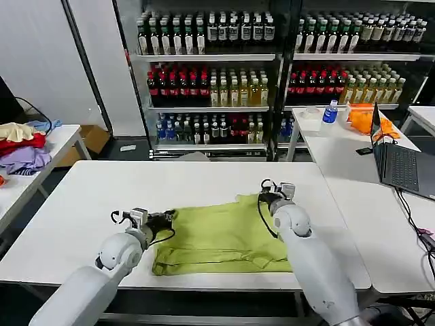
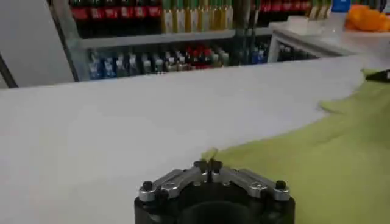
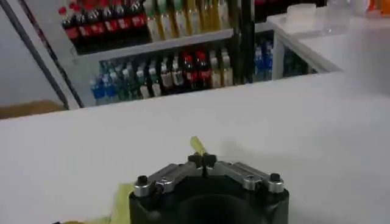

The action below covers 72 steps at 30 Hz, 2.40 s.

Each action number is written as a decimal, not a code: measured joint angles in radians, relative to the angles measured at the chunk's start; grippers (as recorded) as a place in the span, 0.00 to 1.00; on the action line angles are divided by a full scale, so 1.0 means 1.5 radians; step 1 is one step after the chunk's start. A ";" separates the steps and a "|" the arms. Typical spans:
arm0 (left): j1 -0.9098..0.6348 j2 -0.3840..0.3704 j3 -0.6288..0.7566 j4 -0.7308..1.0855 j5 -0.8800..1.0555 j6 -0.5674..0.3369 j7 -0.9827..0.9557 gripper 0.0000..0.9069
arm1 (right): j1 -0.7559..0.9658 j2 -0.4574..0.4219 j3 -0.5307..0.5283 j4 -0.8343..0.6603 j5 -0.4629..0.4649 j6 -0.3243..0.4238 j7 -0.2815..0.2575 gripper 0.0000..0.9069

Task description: Fold and organize the clothes.

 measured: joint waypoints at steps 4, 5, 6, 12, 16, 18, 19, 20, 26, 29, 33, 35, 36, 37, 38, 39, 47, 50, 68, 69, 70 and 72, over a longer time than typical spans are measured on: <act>0.012 0.013 -0.011 -0.033 -0.006 -0.001 0.000 0.04 | -0.031 -0.024 0.011 0.060 0.005 0.000 0.000 0.00; 0.016 0.016 -0.014 -0.042 -0.007 -0.003 0.000 0.04 | -0.040 -0.031 0.015 0.077 0.006 0.000 0.000 0.00; 0.020 0.019 -0.017 -0.050 -0.007 -0.004 0.000 0.04 | -0.049 -0.037 0.018 0.090 0.007 0.000 0.000 0.00; 0.054 0.042 -0.037 -0.099 -0.006 -0.012 0.000 0.04 | -0.112 -0.072 0.043 0.171 0.013 0.000 -0.001 0.00; 0.086 0.054 -0.049 -0.129 0.001 -0.018 0.005 0.04 | -0.158 -0.083 0.060 0.216 0.013 0.000 -0.003 0.00; 0.105 0.058 -0.052 -0.138 0.009 -0.022 0.008 0.04 | -0.185 -0.087 0.071 0.237 0.013 0.000 -0.005 0.00; 0.114 0.060 -0.054 -0.143 0.013 -0.024 0.009 0.04 | -0.197 -0.089 0.076 0.247 0.013 0.000 -0.006 0.00; 0.124 0.061 -0.057 -0.148 0.019 -0.025 0.011 0.04 | -0.210 -0.090 0.081 0.256 0.013 0.000 -0.007 0.00; 0.176 0.064 -0.063 -0.165 0.056 -0.038 0.021 0.04 | -0.277 -0.092 0.110 0.293 0.007 0.000 -0.008 0.00; 0.198 0.064 -0.063 -0.167 0.078 -0.043 0.025 0.04 | -0.303 -0.090 0.115 0.300 0.001 0.000 -0.009 0.00; 0.213 0.060 -0.062 -0.163 0.107 -0.049 0.029 0.04 | -0.321 -0.083 0.116 0.300 -0.011 0.001 -0.012 0.00; 0.218 0.057 -0.059 -0.158 0.123 -0.053 0.031 0.44 | -0.327 -0.079 0.115 0.298 -0.022 0.001 -0.014 0.33; 0.220 0.056 -0.059 -0.156 0.129 -0.054 0.031 1.00 | -0.331 -0.076 0.114 0.298 -0.027 0.001 -0.016 0.94; 0.221 0.055 -0.059 -0.154 0.136 -0.056 0.031 1.00 | -0.335 -0.074 0.112 0.298 -0.032 0.001 -0.017 1.00; 0.223 0.053 -0.060 -0.154 0.143 -0.058 0.030 1.00 | -0.339 -0.072 0.111 0.298 -0.038 0.001 -0.019 1.00; 0.226 0.051 -0.060 -0.154 0.148 -0.061 0.030 1.00 | -0.343 -0.071 0.109 0.299 -0.043 0.001 -0.021 1.00; 0.250 0.039 -0.074 -0.167 0.175 -0.087 0.016 1.00 | -0.379 -0.070 0.115 0.330 -0.085 0.002 -0.034 1.00; 0.263 0.034 -0.086 -0.181 0.177 -0.098 0.006 1.00 | -0.400 -0.070 0.126 0.354 -0.100 0.006 -0.039 1.00; 0.329 -0.089 -0.147 -0.215 0.101 -0.086 -0.124 1.00 | -0.563 -0.064 0.210 0.495 -0.149 0.028 -0.050 1.00; 0.329 -0.097 -0.147 -0.213 0.099 -0.086 -0.128 1.00 | -0.569 -0.064 0.213 0.500 -0.151 0.028 -0.050 1.00; 0.329 -0.105 -0.147 -0.210 0.097 -0.085 -0.133 0.86 | -0.575 -0.063 0.215 0.504 -0.152 0.029 -0.050 1.00; 0.329 -0.119 -0.148 -0.203 0.093 -0.085 -0.140 0.23 | -0.587 -0.062 0.220 0.511 -0.156 0.031 -0.050 1.00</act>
